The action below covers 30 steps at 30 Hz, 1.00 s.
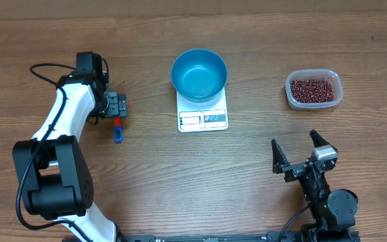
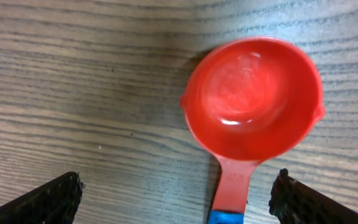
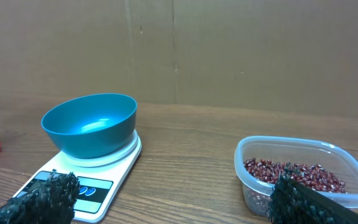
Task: Scoop item into bowl and weigh 150g on scale
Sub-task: 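Descend the left gripper onto the scoop cup edge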
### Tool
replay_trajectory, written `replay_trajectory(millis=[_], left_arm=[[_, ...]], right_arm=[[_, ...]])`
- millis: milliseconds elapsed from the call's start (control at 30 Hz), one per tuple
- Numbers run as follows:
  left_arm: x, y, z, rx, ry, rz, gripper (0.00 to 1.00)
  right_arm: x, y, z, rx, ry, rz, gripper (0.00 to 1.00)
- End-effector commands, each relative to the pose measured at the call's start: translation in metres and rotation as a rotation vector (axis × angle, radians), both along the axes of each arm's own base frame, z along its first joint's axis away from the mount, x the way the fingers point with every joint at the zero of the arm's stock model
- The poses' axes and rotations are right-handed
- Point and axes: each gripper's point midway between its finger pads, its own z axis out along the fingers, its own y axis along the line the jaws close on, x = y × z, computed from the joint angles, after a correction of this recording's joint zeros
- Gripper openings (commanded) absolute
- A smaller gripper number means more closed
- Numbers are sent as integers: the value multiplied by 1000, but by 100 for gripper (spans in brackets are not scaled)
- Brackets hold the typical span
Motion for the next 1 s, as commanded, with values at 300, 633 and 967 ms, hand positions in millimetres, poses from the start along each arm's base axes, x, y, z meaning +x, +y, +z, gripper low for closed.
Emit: replay_trajectory(millis=[300,633,967], left_arm=[[20,-2,17,-26,-53,-25,100],[38,-4,44,-62,-101,-20,99],[37,-2,32,-80,-70,-11,100]], right_arm=[[0,1,-1,-1,-8,6,100],[0,1,-1,-1,-8,7,100],[0,1,-1,-1,-8,6,100]])
